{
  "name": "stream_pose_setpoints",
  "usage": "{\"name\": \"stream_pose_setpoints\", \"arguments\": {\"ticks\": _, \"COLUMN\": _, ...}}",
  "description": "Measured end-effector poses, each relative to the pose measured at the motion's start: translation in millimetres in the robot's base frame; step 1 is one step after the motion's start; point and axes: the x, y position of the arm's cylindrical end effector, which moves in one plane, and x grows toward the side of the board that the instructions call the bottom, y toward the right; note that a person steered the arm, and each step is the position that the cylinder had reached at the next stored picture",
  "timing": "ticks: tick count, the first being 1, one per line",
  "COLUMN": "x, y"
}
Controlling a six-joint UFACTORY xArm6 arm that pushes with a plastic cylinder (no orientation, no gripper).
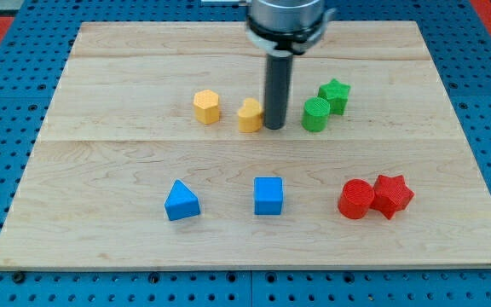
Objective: Push the yellow blocks to the left side of the board
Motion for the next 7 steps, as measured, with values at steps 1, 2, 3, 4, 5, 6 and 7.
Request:
{"name": "stream_pose_setpoints", "arguments": {"ticks": 1, "x": -50.4, "y": -66.6}}
{"name": "stream_pose_setpoints", "arguments": {"ticks": 2, "x": -67.4, "y": -103.9}}
{"name": "stream_pose_setpoints", "arguments": {"ticks": 3, "x": -131.3, "y": -44.3}}
{"name": "stream_pose_setpoints", "arguments": {"ticks": 4, "x": -186.3, "y": -31.2}}
{"name": "stream_pose_setpoints", "arguments": {"ticks": 5, "x": -200.8, "y": -29.9}}
{"name": "stream_pose_setpoints", "arguments": {"ticks": 6, "x": -81.8, "y": 43.3}}
{"name": "stream_pose_setpoints", "arguments": {"ticks": 7, "x": 26.5, "y": 36.1}}
